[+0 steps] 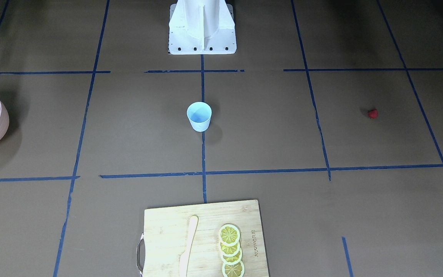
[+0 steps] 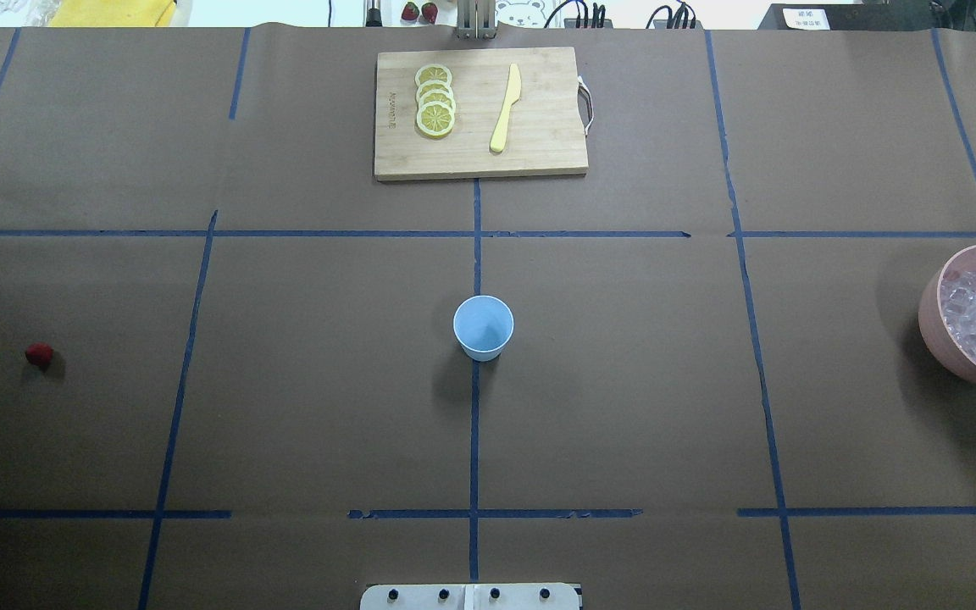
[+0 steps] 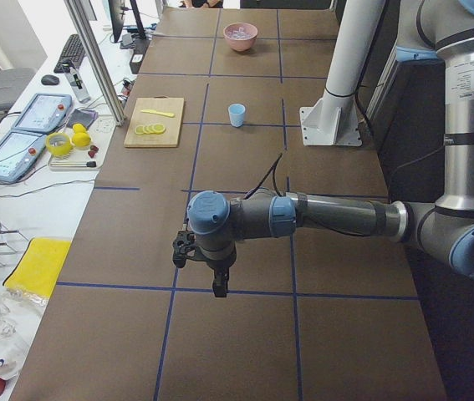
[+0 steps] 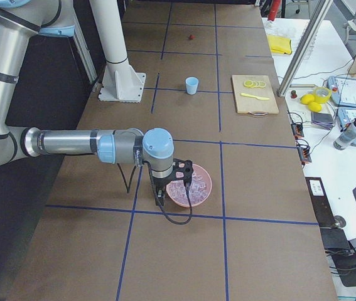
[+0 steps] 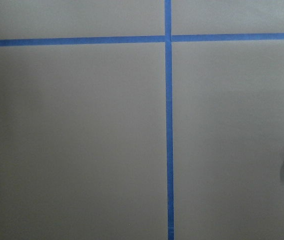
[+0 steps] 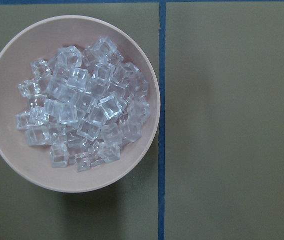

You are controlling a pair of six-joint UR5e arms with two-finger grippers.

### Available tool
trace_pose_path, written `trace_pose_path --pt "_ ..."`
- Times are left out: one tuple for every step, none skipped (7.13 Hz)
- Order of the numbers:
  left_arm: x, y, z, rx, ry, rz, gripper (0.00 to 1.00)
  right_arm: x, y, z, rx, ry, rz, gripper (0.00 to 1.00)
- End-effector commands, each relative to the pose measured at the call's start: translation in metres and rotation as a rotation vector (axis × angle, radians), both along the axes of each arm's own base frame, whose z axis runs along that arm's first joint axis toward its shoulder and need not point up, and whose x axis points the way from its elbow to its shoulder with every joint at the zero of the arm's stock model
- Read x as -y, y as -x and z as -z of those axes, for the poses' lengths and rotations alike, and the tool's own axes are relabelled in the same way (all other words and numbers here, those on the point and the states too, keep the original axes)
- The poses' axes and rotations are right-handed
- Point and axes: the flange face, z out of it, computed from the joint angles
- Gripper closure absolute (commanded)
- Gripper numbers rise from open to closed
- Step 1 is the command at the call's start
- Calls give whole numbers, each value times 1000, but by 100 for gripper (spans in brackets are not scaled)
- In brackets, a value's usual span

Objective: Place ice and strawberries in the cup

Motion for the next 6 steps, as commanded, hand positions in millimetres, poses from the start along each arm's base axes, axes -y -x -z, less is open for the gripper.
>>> trace_pose_path --pt "2 0 9 -4 -26 0 0 3 0 -3 5 17 -11 0" --pt "3 -2 9 -4 -27 -2 0 4 0 -4 2 17 -11 0" --pt "0 -2 6 -4 -22 -3 0 2 0 -4 5 18 -10 0" --pt "0 -4 7 -4 -19 -4 0 1 0 -3 4 16 -10 0" --pt "-1 -4 0 -4 1 0 0 2 0 -1 4 11 -9 0" --pt "-2 -4 -1 -4 8 2 0 3 0 0 5 9 -10 0"
